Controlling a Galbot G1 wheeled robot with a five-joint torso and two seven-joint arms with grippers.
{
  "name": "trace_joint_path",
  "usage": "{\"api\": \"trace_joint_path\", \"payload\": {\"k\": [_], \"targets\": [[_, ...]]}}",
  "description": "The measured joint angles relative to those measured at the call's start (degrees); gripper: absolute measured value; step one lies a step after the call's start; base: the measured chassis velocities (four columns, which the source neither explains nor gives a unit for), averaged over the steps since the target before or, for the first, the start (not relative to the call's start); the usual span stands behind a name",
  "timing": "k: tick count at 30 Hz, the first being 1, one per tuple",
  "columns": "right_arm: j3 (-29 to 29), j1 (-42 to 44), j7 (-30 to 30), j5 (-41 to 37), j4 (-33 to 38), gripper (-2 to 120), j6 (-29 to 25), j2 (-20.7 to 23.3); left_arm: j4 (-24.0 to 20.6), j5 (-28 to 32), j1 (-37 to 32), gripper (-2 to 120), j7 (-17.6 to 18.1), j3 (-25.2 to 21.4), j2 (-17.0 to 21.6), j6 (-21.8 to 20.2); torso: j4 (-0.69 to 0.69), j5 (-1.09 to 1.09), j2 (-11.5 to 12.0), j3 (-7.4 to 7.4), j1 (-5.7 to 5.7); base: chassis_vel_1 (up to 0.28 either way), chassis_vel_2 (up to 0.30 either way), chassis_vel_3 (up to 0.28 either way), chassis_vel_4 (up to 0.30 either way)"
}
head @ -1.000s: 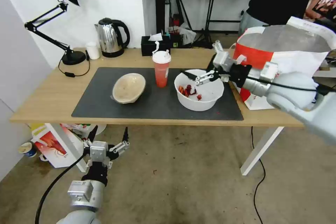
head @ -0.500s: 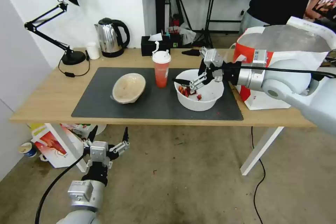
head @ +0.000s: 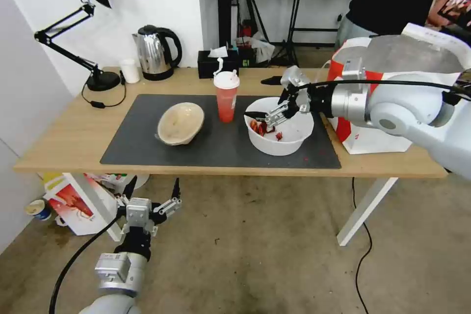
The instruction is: Pick up the trash from the table and place it into the takeout bag.
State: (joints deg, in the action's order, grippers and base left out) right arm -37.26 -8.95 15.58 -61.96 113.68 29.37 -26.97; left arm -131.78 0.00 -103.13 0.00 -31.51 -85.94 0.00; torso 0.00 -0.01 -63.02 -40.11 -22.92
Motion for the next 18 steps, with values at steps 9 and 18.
{"api": "trace_joint_path", "payload": {"k": [9,18], "targets": [[0.52,-2.09,-3.09,-6.34,1.00,100,11.70,-0.93,0.00,0.00,0.00,100,0.00,0.00,0.00,0.00,0.01,0.00,0.00,0.00,0.00,0.000,0.000,0.000,0.000],[-0.63,-2.56,-3.86,-7.15,1.36,100,12.62,-1.12,0.00,0.00,0.00,100,0.00,0.00,0.00,0.00,0.00,0.00,0.00,0.00,0.00,0.000,0.000,0.000,0.000]]}}
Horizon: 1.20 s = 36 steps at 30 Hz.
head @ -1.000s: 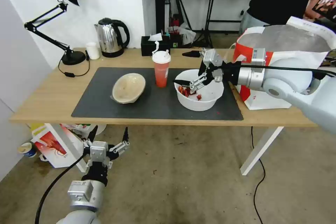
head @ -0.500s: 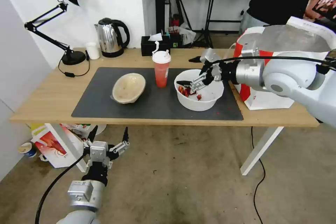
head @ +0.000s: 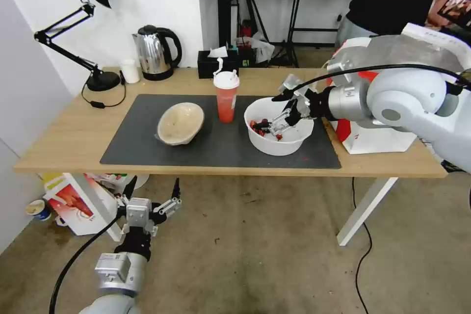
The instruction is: Pick up the trash from the table and place it into the takeout bag.
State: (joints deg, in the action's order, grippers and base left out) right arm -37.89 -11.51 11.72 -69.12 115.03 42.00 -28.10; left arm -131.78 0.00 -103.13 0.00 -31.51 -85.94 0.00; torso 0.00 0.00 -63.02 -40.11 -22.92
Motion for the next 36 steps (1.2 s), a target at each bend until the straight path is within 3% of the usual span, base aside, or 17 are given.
{"api": "trace_joint_path", "payload": {"k": [6,19,36], "targets": [[-0.72,0.50,-2.79,-2.90,1.44,100,-0.25,0.62,0.00,0.00,0.00,100,0.00,0.00,0.00,0.00,0.00,0.00,0.00,0.00,0.00,0.000,0.000,0.000,0.000],[-3.43,3.09,-5.66,-1.78,2.04,100,-0.44,2.04,0.00,0.00,0.00,100,0.00,0.00,0.00,0.00,-0.01,0.00,0.00,0.00,0.00,0.000,0.000,0.000,0.000],[-4.11,2.67,-0.81,3.27,-5.85,100,-0.55,-1.30,0.00,0.00,0.00,100,0.00,0.00,0.00,0.00,0.00,0.00,0.00,0.00,0.00,0.000,0.000,0.000,0.000]]}}
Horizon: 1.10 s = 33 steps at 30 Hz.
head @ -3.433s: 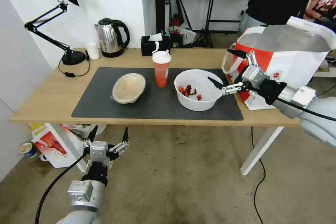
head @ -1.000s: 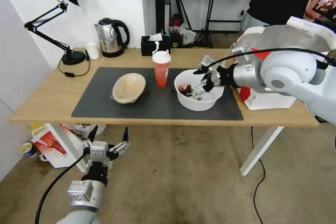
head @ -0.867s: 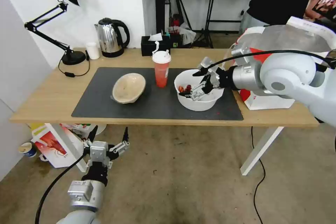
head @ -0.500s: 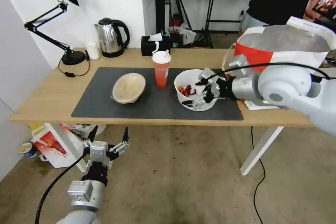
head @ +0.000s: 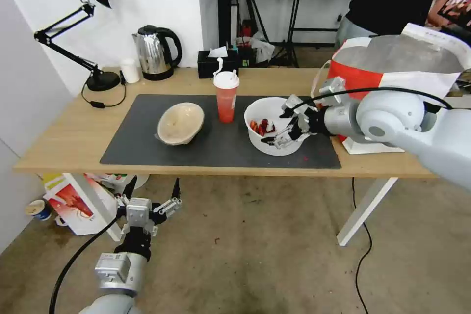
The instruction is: Pick up the trash from the table and place it into the takeout bag.
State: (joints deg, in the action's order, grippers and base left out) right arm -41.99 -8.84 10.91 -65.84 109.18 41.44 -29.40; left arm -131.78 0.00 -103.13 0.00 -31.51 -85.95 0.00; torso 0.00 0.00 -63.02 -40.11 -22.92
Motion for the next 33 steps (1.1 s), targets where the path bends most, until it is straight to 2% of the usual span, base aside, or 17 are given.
{"api": "trace_joint_path", "payload": {"k": [12,33], "targets": [[-3.25,-3.89,2.49,1.22,-3.09,100,-0.02,-3.05,0.00,0.00,0.01,100,0.00,0.00,0.00,0.00,0.00,0.00,0.00,0.00,0.00,0.000,0.000,0.000,0.000],[-5.82,-3.84,3.89,1.48,-3.20,100,-0.03,-2.83,0.00,0.00,0.00,100,0.00,0.00,0.00,0.00,0.00,0.00,0.00,0.00,0.00,0.000,0.000,0.000,0.000]]}}
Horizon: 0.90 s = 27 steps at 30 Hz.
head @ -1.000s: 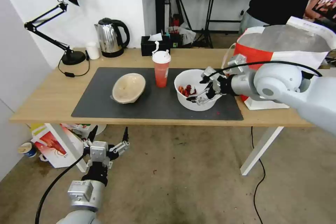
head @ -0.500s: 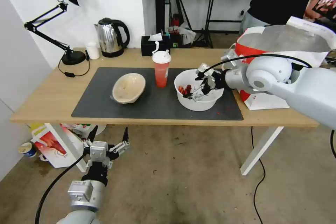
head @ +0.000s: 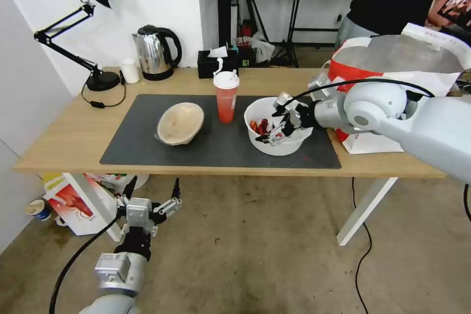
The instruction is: Pick up the trash from the table and place it into the takeout bag.
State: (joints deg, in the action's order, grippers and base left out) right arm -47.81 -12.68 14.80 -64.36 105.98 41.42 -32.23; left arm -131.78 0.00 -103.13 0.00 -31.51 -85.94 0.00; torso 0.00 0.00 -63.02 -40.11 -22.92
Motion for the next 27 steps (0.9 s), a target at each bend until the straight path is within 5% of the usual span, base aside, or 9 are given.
{"api": "trace_joint_path", "payload": {"k": [27], "targets": [[-3.38,-1.51,-0.02,2.55,-2.40,100,0.01,-1.94,0.00,0.00,0.00,100,0.00,0.00,0.00,0.00,0.01,0.00,0.00,0.00,0.00,0.000,0.000,0.000,0.000]]}}
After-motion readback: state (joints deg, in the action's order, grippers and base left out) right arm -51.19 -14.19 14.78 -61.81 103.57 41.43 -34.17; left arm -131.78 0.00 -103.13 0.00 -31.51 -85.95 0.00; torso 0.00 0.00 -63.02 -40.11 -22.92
